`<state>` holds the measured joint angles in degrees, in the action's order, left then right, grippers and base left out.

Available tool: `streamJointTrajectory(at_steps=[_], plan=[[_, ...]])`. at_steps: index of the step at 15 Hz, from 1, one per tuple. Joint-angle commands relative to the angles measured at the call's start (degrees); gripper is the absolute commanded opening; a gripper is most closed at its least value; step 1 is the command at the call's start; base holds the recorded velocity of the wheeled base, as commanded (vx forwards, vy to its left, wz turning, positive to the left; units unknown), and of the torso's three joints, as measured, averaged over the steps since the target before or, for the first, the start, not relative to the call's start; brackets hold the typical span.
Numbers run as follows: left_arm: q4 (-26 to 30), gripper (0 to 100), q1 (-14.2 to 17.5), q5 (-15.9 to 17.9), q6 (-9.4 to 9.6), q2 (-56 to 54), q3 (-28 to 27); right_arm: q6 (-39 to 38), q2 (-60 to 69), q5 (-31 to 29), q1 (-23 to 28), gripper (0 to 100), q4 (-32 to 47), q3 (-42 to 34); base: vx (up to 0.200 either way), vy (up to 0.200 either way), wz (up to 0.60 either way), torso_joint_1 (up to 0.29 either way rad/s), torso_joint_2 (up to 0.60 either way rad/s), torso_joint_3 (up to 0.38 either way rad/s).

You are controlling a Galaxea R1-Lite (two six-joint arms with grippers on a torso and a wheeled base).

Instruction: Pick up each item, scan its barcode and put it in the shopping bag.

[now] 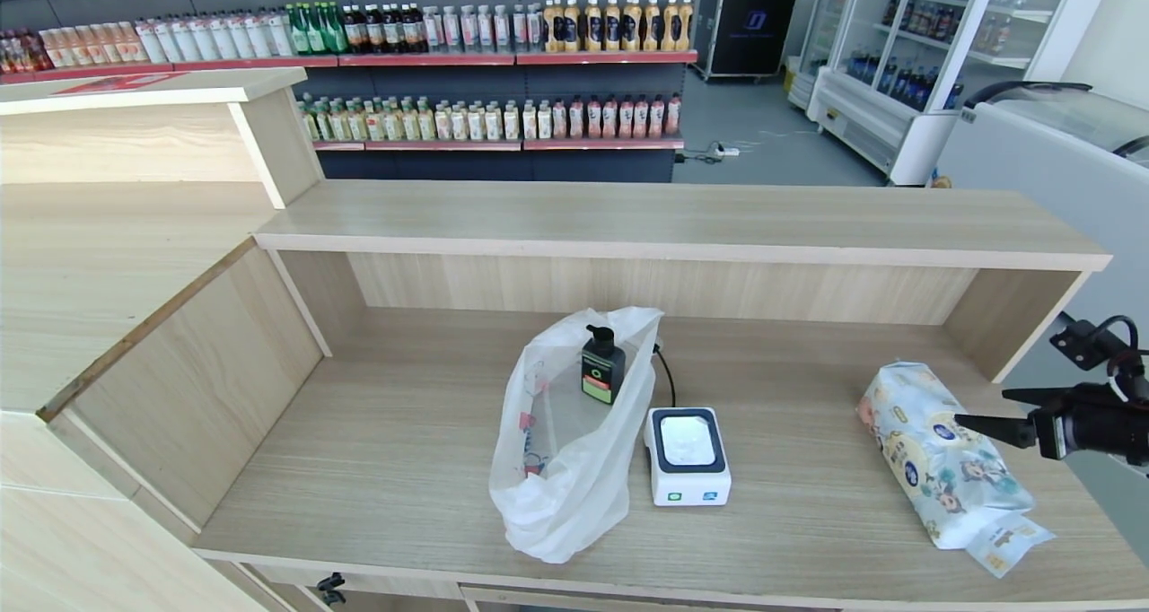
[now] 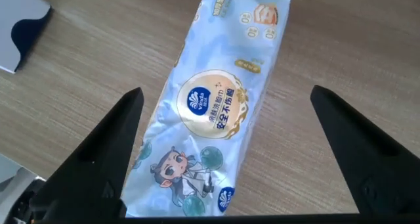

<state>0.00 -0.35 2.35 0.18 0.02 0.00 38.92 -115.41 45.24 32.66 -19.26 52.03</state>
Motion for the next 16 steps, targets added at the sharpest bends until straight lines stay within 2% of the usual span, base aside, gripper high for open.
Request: streamJointTrajectory(at_steps=[1,7,16], plan=[[0.0,100,0.0,0.02,-0.01,0.06,0.0,-0.34,1.94,0.29,0.04,100,0.1,-0.35,0.0,0.0,0.0,0.0,0.0,0.0],[0.0,100,0.0,-0.07,-0.01,0.06,0.0,-8.51,-3.07,-0.15,-4.27,100,2.56,-0.26,0.0,0.0,0.0,0.0,0.0,0.0],[0.0,100,0.0,0.02,-0.01,0.06,0.0,-8.07,-5.7,-2.52,-4.71,100,-1.74,0.44,0.0,0.0,0.0,0.0,0.0,0.0]])
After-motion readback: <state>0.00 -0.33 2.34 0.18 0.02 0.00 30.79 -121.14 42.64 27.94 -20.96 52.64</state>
